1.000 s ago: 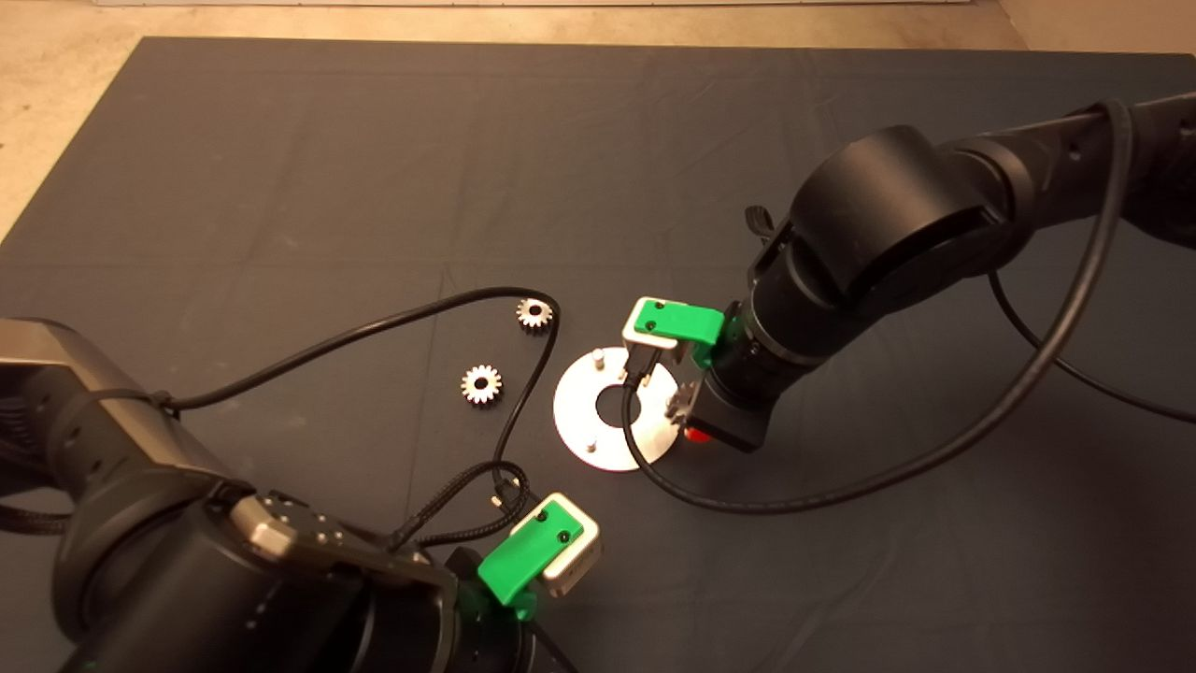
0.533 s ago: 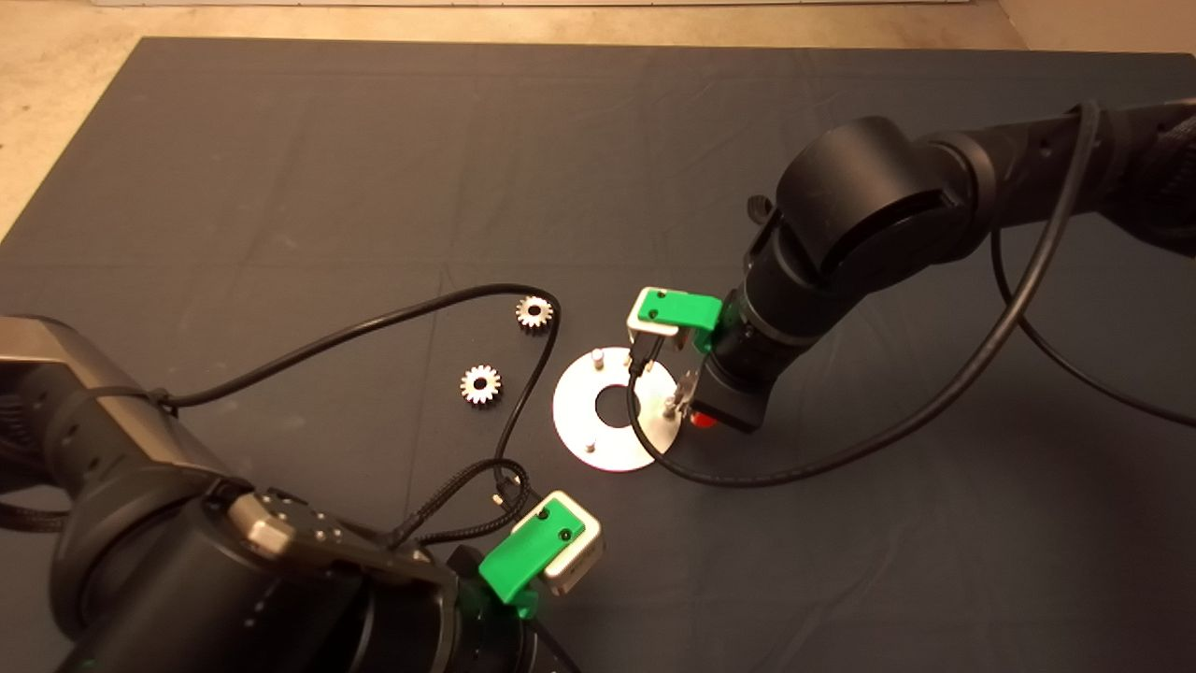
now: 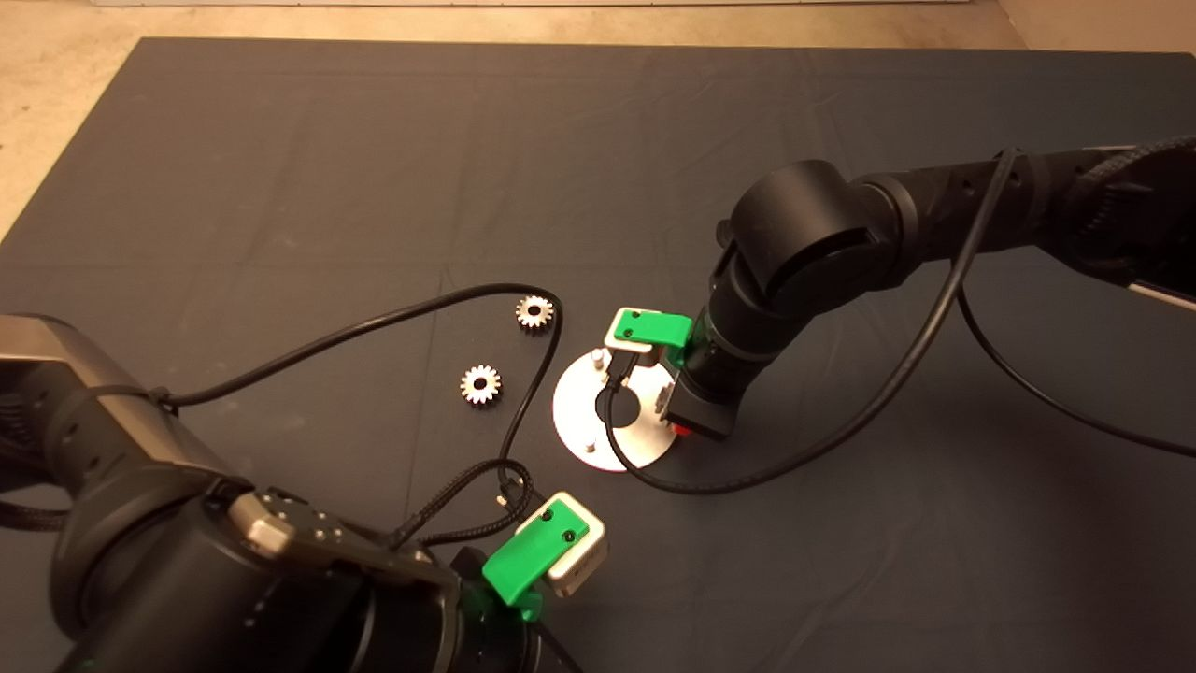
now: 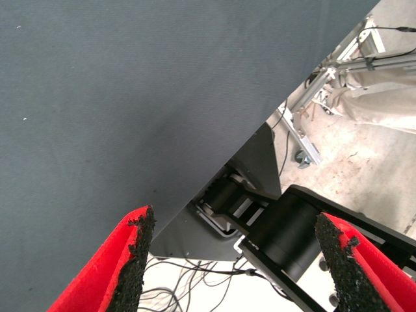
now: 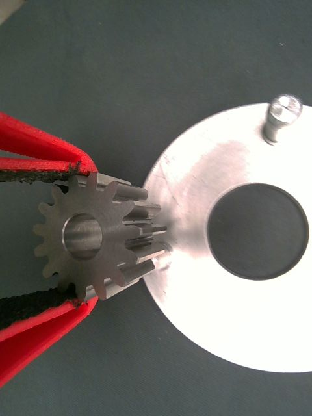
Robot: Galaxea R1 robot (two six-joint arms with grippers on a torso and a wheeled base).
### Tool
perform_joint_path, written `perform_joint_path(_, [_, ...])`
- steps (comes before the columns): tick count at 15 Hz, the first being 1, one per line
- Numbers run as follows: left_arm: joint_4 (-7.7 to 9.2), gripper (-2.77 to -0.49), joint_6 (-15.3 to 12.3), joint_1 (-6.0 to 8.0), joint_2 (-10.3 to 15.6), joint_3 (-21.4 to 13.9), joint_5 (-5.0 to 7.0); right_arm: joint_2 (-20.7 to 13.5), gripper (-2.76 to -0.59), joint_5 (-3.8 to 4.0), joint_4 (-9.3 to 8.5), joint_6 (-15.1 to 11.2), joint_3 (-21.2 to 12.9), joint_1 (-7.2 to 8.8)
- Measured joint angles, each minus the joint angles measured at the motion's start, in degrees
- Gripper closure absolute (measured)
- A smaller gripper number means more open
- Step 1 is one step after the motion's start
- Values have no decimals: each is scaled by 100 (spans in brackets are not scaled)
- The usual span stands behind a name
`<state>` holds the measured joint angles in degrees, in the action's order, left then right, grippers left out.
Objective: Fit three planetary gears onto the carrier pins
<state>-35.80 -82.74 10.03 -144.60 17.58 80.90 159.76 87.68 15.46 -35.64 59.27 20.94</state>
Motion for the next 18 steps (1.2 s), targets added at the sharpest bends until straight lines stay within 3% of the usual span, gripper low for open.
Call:
perform_joint_path(9, [0,-173,0,79,9,0,-35,46,-89,2,17,222,233,-2])
perform_joint_path(15, [0,-173,0,79,15,0,-61,44,-90,3,17,270,394,-146])
perform_joint_path(18, [0,-173,0,81,15,0,-141,46,-89,1,20,309,451,-173])
